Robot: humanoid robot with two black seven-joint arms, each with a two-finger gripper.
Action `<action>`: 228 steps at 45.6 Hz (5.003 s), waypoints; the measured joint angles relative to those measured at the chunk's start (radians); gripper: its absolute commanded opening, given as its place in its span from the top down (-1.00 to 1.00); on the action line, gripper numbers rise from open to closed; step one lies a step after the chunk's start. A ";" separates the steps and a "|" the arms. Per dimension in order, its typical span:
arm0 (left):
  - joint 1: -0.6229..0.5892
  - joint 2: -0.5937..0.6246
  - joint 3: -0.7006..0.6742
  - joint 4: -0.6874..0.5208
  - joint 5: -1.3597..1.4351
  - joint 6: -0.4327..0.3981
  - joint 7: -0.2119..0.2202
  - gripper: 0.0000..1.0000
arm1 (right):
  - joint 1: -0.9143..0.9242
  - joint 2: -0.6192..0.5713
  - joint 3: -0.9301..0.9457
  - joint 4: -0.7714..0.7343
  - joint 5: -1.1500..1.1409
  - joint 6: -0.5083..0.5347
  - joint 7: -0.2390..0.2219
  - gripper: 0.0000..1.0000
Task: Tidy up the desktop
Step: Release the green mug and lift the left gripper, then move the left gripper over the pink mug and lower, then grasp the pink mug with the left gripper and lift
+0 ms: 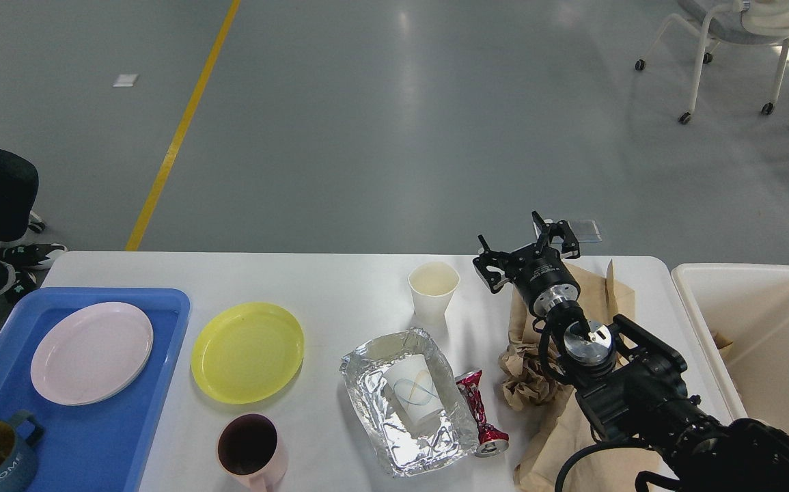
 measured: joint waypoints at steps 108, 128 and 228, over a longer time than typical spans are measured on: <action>-0.666 -0.688 0.340 -0.520 -0.212 0.000 -0.028 -0.90 | 0.000 0.000 0.000 0.000 0.000 0.000 0.000 -1.00; -0.529 -0.729 0.309 -0.463 -0.212 0.000 -0.026 -0.87 | 0.000 0.000 0.000 0.000 0.000 0.000 0.000 -1.00; -0.664 -0.585 0.196 -0.409 -0.211 0.000 0.023 1.00 | 0.000 0.000 0.000 0.000 0.000 0.000 0.000 -1.00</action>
